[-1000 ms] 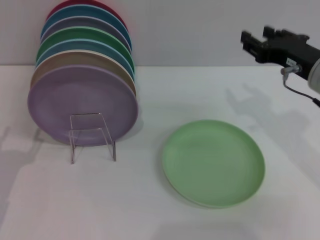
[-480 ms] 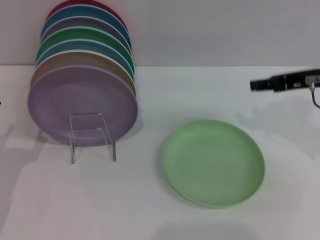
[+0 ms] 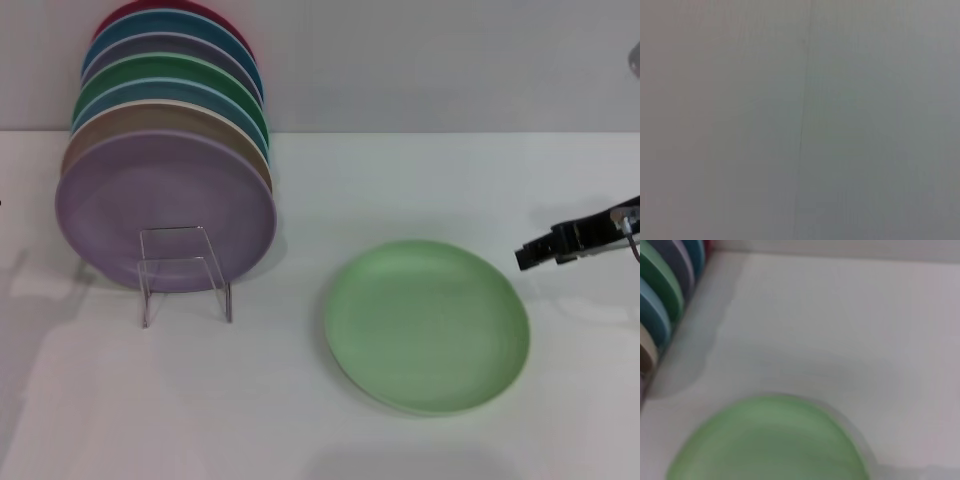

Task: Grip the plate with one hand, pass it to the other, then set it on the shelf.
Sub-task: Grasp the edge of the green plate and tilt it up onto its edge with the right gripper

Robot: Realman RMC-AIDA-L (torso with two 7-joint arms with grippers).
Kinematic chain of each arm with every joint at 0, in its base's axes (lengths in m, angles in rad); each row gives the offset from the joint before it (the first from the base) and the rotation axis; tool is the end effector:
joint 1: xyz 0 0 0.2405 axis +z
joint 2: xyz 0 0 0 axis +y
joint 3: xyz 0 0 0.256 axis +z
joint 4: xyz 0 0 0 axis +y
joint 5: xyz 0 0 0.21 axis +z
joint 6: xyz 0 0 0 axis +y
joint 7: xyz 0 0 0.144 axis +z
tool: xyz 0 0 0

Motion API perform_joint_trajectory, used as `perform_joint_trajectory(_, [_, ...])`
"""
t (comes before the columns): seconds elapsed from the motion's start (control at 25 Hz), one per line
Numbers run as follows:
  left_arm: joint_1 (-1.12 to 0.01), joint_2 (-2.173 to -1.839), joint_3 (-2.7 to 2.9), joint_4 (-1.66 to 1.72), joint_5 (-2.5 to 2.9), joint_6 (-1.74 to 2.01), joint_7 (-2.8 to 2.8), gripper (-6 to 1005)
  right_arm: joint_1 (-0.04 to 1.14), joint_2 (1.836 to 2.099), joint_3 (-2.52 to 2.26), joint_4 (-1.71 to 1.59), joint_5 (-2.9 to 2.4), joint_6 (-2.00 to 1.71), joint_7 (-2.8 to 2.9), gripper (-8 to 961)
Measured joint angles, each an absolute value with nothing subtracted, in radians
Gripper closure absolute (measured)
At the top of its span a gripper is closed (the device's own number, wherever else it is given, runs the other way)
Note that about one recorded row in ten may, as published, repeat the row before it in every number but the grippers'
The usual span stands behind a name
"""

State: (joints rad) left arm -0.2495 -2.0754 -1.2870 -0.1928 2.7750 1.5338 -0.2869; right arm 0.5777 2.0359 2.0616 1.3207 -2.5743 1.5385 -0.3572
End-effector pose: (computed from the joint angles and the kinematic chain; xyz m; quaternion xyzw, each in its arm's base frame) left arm -0.3305 0.2706 0.0279 -0.6328 -0.1666 -0.4215 0.6278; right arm 0.2198 0.3741 0.0631 -0.8099 0.5273 -0.0561 0.2508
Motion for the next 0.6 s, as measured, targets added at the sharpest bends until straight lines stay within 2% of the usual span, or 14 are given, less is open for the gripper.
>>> perform_joint_trajectory(0.6, [-0.248, -2.077, -1.287, -0.195, 2.775, 1.552, -0.287, 196, 0.616, 2.026, 2.057, 1.136, -2.601, 1.495, -0.366, 422])
